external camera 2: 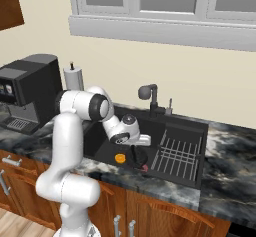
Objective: Open the cabinet, pick the kettle from the cabinet, and place it in the sink.
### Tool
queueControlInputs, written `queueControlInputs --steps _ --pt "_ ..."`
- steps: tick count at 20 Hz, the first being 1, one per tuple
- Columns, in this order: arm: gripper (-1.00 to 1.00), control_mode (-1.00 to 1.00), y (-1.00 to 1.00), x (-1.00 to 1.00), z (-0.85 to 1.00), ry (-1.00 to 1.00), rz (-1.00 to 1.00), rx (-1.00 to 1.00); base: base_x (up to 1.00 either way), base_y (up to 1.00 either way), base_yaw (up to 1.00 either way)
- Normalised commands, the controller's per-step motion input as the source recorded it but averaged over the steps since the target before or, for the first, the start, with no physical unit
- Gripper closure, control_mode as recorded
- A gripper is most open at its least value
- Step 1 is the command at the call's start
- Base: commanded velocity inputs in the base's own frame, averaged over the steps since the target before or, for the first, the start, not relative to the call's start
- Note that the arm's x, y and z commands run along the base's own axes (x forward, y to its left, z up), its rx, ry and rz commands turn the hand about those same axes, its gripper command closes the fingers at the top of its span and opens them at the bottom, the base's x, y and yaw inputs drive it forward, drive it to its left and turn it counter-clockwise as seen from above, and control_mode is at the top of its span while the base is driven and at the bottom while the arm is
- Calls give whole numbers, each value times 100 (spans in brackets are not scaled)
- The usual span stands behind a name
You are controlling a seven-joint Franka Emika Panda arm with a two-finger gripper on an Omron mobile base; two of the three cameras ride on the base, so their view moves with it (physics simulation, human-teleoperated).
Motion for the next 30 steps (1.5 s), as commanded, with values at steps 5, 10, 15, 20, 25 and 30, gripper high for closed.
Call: queueControlInputs --steps 5,10,15,20,25,30 --pt "-100 -100 -17 -2 -16 0 -8 0 0 0 0" --pt "-100 -100 -7 -12 -7 0 -9 0 0 0 0" --pt "-100 -100 -2 -10 0 0 -11 0 0 0 0" --pt "-100 -100 7 -11 5 0 -5 0 0 0 0" --pt "-100 -100 18 -9 16 -2 0 0 0 0 0" --pt "-100 -100 21 -4 18 -6 0 0 0 0 0"
